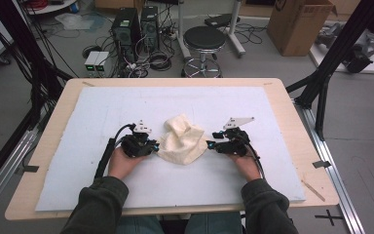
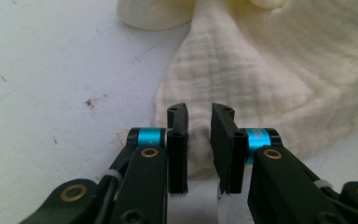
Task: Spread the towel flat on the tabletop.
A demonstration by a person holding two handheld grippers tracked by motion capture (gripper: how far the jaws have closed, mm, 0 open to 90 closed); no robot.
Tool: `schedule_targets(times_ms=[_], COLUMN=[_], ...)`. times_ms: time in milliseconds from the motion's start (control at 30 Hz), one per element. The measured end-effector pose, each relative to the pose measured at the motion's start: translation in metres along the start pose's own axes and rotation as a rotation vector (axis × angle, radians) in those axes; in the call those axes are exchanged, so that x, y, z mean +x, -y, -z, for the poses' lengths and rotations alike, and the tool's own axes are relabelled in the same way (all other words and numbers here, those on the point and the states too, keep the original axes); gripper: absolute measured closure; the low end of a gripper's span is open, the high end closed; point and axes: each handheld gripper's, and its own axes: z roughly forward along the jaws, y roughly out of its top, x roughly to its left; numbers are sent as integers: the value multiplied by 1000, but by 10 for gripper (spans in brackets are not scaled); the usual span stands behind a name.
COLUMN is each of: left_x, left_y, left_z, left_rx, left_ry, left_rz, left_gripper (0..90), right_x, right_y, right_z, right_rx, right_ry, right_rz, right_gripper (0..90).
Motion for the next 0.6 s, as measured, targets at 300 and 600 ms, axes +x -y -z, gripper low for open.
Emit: schedule_targets(times_ms=[300, 600], left_x=[2, 2], left_y=[4, 4], left_z=[0, 0], left_rx=[-30, -29], left_ry=[6, -2], left_rz=[16, 12], left_gripper=[773, 790], right_x=[4, 5], right_y=[-4, -5], right_z=[-18, -21], right_rx=[48, 63], right_ry=[13, 54], right_rz=[32, 50], right_gripper=[608, 700])
